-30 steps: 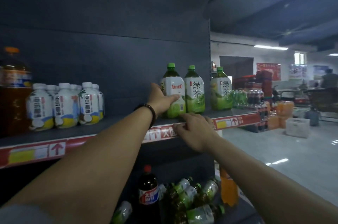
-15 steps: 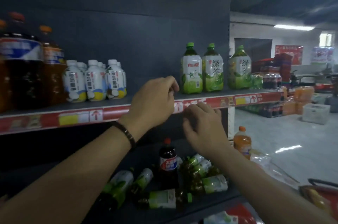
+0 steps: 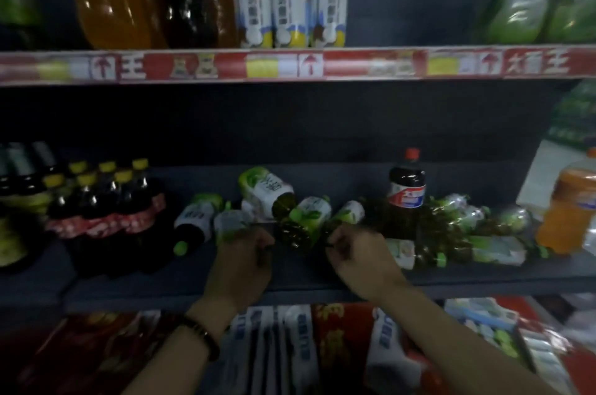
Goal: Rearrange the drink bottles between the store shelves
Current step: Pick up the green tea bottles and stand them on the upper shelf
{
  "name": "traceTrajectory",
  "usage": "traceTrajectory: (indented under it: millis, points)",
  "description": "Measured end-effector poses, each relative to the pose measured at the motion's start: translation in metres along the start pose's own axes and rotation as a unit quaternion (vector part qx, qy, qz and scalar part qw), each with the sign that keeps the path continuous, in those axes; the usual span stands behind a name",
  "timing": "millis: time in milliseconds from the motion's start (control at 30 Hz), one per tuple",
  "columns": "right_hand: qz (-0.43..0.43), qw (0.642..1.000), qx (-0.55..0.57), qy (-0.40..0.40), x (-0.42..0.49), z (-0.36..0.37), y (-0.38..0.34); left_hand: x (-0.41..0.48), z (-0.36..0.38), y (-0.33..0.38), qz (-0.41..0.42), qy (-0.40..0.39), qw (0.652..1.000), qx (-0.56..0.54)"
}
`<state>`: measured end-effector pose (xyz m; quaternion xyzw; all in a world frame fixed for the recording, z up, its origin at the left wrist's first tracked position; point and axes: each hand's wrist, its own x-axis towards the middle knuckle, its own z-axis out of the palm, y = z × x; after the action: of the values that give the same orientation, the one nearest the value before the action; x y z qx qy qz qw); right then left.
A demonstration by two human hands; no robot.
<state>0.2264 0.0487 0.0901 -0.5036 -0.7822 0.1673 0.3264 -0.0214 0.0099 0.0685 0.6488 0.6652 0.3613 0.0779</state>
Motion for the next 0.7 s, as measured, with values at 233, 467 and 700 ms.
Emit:
traceTrajectory:
  millis: [233,467,700]
  points:
    - [0.033,0.998,0.023,0.039,0.05,0.091,0.008,0.02,0.052,-0.037,-0.013,0.138,0.99,-0.014]
    - [0.038,0.984,-0.085,0.15,0.099,0.131,0.007,0.028,0.056,-0.045,-0.051,0.173,0.978,0.109]
    - [0.046,0.981,-0.128,0.136,0.111,0.145,0.014,0.033,0.059,-0.053,-0.06,0.144,0.983,0.097]
